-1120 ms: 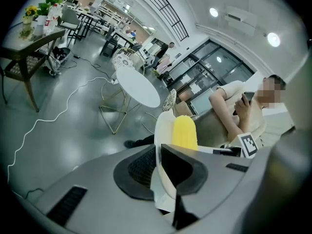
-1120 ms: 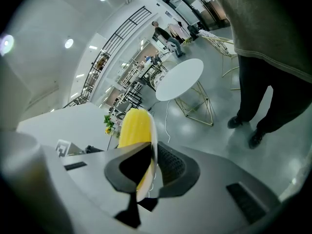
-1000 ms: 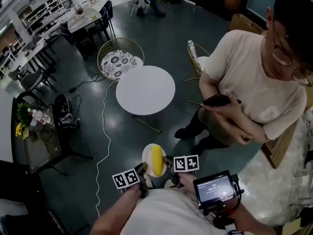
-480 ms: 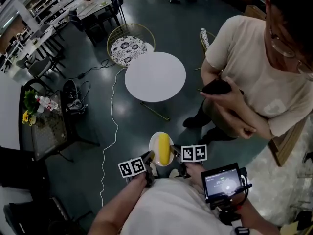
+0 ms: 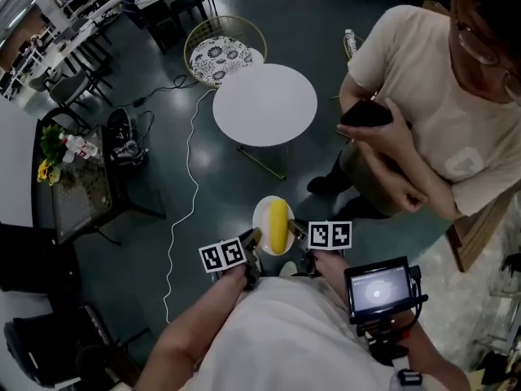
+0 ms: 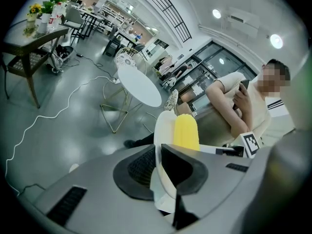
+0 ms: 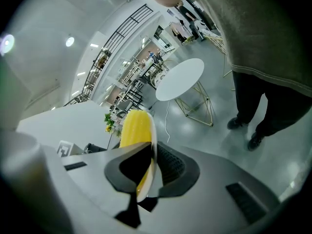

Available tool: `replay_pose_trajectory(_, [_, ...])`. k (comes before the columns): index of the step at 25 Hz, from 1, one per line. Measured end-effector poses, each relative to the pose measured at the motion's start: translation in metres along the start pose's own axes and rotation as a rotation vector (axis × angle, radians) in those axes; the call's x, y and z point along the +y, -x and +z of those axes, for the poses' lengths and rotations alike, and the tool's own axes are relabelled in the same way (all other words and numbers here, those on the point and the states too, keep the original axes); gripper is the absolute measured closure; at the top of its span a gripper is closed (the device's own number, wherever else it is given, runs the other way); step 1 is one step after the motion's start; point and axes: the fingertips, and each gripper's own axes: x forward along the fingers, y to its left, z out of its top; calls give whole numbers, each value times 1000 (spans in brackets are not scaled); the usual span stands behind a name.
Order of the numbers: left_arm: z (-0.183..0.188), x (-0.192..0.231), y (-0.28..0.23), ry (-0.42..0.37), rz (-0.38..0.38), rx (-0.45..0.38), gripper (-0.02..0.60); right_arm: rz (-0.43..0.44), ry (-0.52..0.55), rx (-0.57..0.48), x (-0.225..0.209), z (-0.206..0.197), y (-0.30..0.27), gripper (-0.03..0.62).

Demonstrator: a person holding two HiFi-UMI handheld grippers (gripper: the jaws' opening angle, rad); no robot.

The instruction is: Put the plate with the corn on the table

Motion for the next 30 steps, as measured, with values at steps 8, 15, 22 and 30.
replay_pose_trajectory(8, [-1,0,-2,15,-3,-2,541,-12,-1,1,-1,3,1,551])
replay_pose_trajectory(15, [3,-1,4,8,9,-13,541,-1,-6,10,4,1,-1,551])
replay_pose_trajectory(22, [22,13,-1,3,9,-9,541,-3,-12,14,6,12,-22,551])
replay_pose_trajectory(30, [75,28,-25,-1,8,16,541,-4,-46,7,7,56,-59,551])
